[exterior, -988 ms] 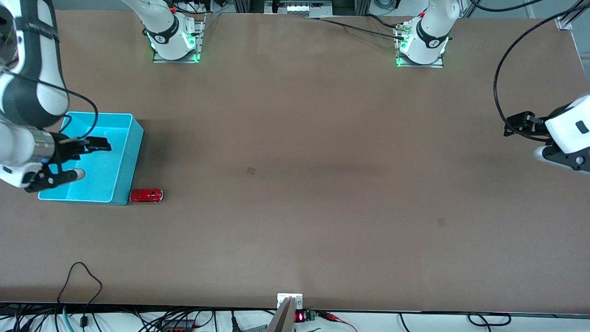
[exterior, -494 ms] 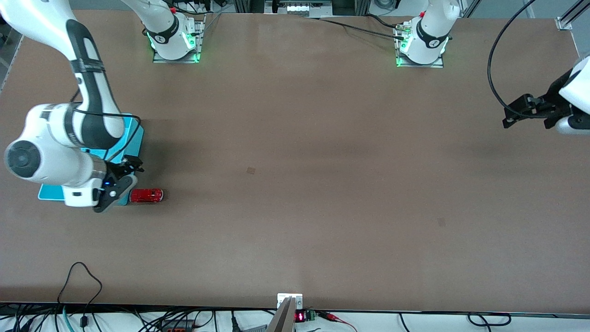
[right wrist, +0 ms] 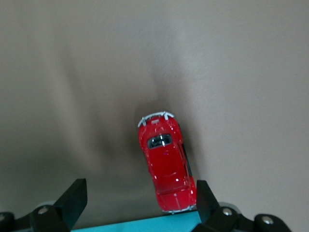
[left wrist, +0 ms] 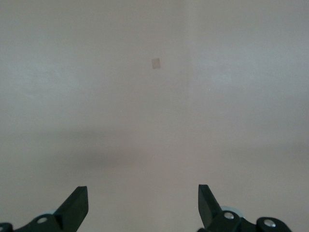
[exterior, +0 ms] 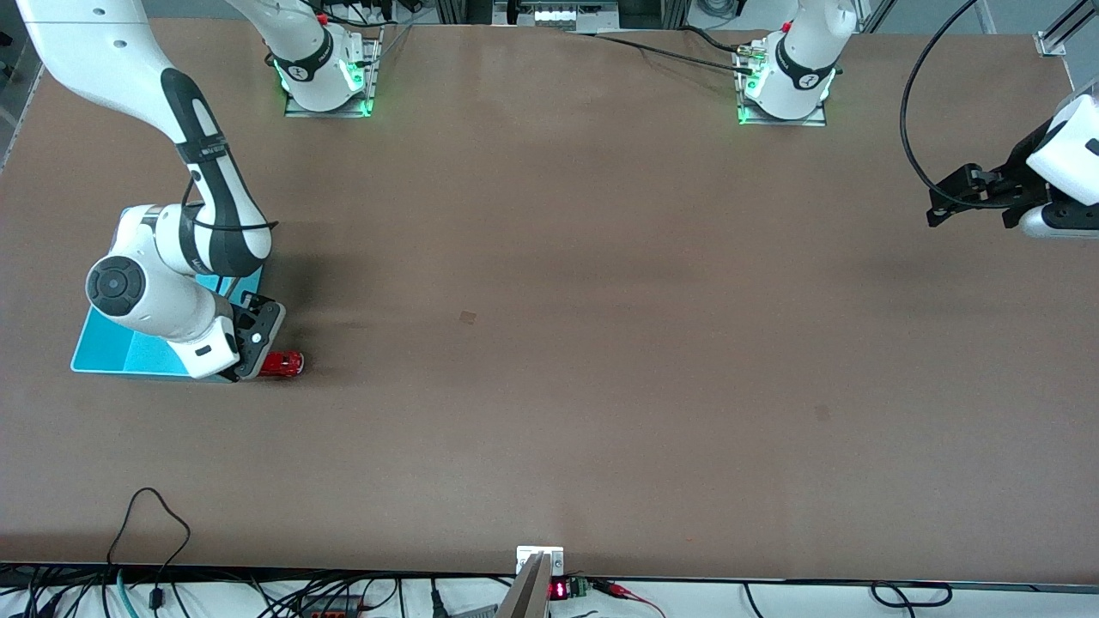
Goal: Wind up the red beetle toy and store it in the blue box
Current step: 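Reach the right gripper down to the red car beside the box, then grasp the red car with the right gripper and lift it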
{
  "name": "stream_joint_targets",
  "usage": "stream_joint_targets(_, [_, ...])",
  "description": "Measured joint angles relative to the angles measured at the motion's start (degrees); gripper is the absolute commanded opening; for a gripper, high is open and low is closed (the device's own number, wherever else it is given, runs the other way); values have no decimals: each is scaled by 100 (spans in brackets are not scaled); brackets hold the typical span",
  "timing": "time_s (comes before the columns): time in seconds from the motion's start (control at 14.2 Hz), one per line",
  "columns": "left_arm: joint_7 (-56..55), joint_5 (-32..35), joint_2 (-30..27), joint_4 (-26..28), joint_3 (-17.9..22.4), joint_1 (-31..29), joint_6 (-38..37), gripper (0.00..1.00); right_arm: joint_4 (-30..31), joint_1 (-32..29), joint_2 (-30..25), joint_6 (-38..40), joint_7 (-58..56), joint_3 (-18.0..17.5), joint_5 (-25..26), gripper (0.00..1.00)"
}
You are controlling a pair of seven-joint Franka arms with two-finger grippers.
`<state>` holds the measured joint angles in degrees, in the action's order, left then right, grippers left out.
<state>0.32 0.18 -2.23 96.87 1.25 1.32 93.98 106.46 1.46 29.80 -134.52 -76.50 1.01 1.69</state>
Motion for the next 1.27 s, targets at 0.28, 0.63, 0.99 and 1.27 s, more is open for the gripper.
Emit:
stream_joint_targets(0.28, [-4,0,0,0,0,3,-67,100,10,-129,278,-342,-770,2,0,100])
stream_joint_targets(0.63, [-6,0,0,-1,0,6,-74,100,15,-116,527,-682,-928,-38,0,82])
stream_joint_targets(0.99, [-6,0,0,-1,0,8,-75,100,10,-116,520,-732,-929,-43,-1,0])
stream_joint_targets(1.27, [-6,0,0,-1,0,9,-75,100,-4,-116,504,-742,-762,-88,-10,0])
